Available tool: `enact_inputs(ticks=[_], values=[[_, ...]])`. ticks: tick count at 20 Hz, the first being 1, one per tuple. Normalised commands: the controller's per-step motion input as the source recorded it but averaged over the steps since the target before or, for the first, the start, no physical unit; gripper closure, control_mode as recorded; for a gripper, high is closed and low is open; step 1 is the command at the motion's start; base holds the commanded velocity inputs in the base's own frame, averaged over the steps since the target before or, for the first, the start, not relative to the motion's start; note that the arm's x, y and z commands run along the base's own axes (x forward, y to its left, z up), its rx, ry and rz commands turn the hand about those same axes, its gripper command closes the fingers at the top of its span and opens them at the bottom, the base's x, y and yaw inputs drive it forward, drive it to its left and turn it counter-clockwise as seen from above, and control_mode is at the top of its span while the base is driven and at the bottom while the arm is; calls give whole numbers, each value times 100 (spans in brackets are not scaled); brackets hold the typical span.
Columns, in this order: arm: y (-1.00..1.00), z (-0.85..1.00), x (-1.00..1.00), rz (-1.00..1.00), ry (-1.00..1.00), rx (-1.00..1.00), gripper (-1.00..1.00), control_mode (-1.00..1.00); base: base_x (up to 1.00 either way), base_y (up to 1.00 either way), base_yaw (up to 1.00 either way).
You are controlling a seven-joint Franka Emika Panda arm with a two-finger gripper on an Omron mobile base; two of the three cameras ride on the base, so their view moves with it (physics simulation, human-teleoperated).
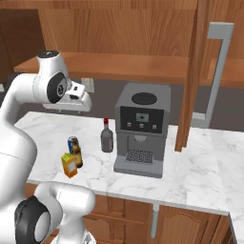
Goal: Sort all alcoholic drinks to one cabinet, and non-alcoholic drinks to the other.
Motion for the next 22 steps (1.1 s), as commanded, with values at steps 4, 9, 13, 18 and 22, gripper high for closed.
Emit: enact_inputs(ticks=[4, 9, 13, 18, 22], values=[[35, -3, -9, -9, 0, -2, -100, -100, 0, 0, 0], [31, -11, -10, -16, 0, -1, -100, -100, 0, 0, 0], [27, -19, -14, -21, 0, 0, -100, -100, 0, 0, 0], [23, -33, -14, -26, 0, -1, -100, -100, 0, 0, 0], [15, -44, -14, -29, 0, -4, -100, -100, 0, 0, 0]])
